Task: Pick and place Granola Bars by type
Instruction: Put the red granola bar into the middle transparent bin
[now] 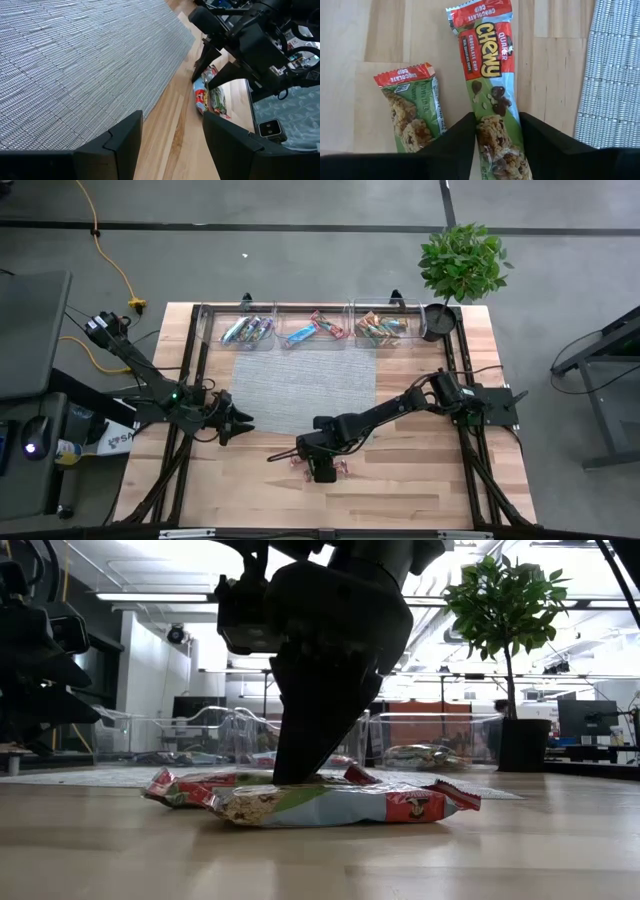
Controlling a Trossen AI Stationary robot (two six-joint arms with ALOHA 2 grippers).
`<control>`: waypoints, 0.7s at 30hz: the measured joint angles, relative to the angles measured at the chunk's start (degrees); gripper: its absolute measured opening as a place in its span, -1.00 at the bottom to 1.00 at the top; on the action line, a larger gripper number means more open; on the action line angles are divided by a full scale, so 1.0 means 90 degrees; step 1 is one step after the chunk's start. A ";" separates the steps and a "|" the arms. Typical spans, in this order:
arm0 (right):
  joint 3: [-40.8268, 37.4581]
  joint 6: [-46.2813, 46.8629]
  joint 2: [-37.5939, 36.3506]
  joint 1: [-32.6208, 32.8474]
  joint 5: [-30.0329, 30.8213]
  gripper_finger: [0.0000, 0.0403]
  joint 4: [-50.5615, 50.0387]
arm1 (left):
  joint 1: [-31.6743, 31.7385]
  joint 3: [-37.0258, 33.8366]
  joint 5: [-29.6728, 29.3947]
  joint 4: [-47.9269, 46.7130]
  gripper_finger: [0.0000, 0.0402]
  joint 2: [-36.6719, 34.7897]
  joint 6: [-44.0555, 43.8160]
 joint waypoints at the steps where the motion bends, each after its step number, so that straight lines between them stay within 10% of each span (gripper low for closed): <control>1: 0.0000 -0.0003 0.0002 0.0000 0.0035 -0.33 0.0000 | 0.0000 0.0000 -0.0002 0.0000 0.03 0.0002 0.0001; 21: 0.1938 -0.0305 -0.0002 -0.0701 0.1368 -0.64 -0.1028 | 0.0000 0.0000 0.0032 0.0002 0.03 0.0000 -0.0039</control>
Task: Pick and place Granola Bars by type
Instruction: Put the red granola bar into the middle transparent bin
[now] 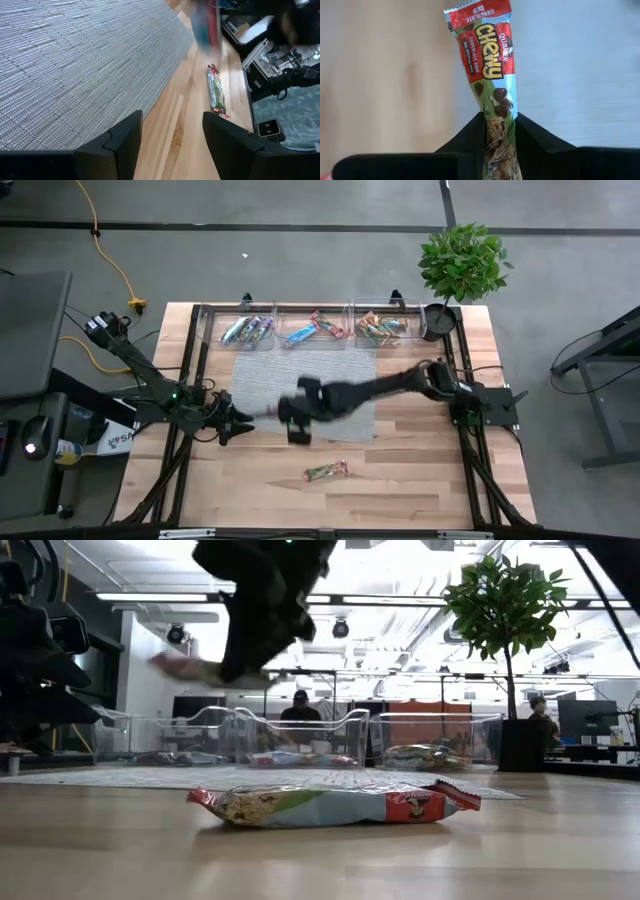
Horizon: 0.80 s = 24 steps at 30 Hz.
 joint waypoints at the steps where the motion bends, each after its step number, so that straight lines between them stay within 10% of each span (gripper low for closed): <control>1: 0.0229 -0.0047 0.0000 -0.0139 0.0202 -0.64 -0.0204 | 0.0000 0.0000 0.0000 0.0000 0.03 -0.0001 0.0000; 9: 0.1443 -0.0289 -0.0019 -0.1729 0.1063 -0.64 -0.1305 | 0.0000 0.0000 0.0012 0.0000 0.03 0.0000 0.0000; 24: 0.1066 -0.0312 -0.0022 -0.3967 -0.0340 -0.57 -0.1488 | 0.0000 0.0000 0.0019 0.0001 0.03 0.0000 -0.0052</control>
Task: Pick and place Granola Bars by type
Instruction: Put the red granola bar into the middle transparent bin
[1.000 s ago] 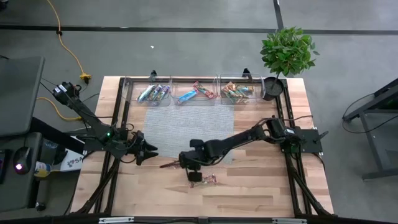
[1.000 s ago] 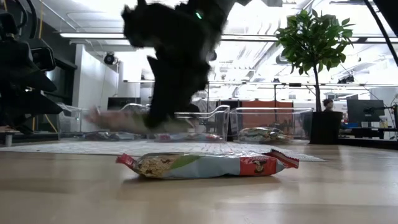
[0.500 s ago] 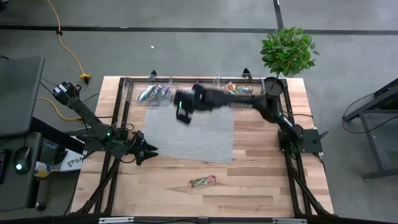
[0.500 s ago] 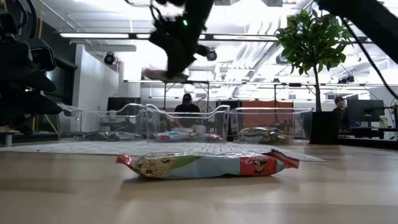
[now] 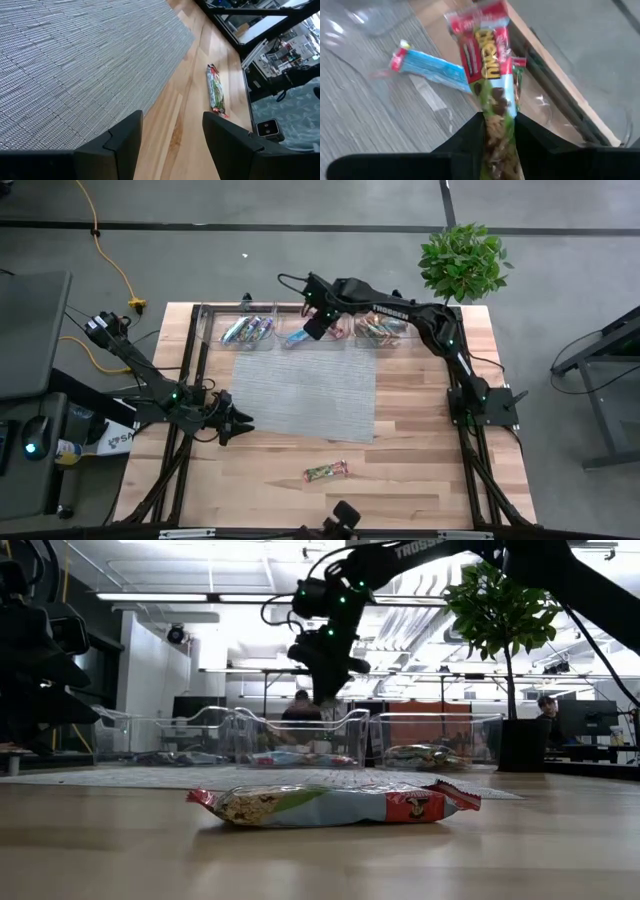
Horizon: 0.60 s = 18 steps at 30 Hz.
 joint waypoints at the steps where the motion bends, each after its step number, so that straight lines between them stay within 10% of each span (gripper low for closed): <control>1: -0.0028 -0.0030 0.0000 -0.0042 -0.0037 -0.54 -0.0004 | 0.0000 0.0000 0.0000 -0.0001 0.03 -0.0001 -0.0027; 8: -0.0051 -0.0428 0.0000 -0.0107 -0.0397 -0.30 0.0350 | 0.0000 0.0000 -0.0002 -0.0003 0.03 0.0000 -0.0069; 18: 0.0576 -0.1010 0.0000 0.0614 -0.2958 -0.25 0.1401 | 0.0000 0.0000 -0.0004 -0.0059 0.03 0.0001 -0.0092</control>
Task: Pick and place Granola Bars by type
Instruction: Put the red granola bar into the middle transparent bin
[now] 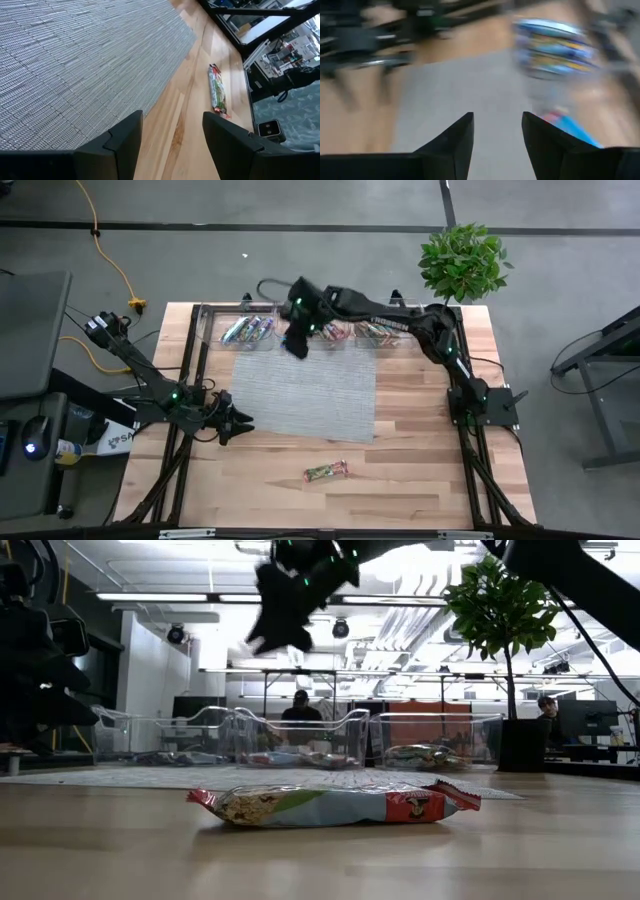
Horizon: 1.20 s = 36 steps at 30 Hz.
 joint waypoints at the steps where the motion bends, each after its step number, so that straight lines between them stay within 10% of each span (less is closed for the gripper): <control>1: 0.0052 -0.0069 0.0000 0.0155 -0.0159 -0.25 -0.0010 | 0.0000 0.0000 -0.0001 -0.0003 0.03 0.0001 0.0000; 7: 0.0269 -0.0431 -0.0002 0.1428 -0.0544 -0.25 -0.0415 | 0.0000 0.0000 -0.0001 -0.0003 0.03 0.0001 0.0000; 20: -0.0688 0.0291 -0.0004 0.3600 0.1579 -0.24 -0.1373 | 0.0000 0.0000 -0.0004 -0.0008 0.03 0.0000 0.0054; 36: -0.2734 0.2089 -0.0002 0.4144 0.0144 -0.24 0.0008 | 0.0000 0.0000 0.0312 -0.0042 0.03 0.0001 0.0063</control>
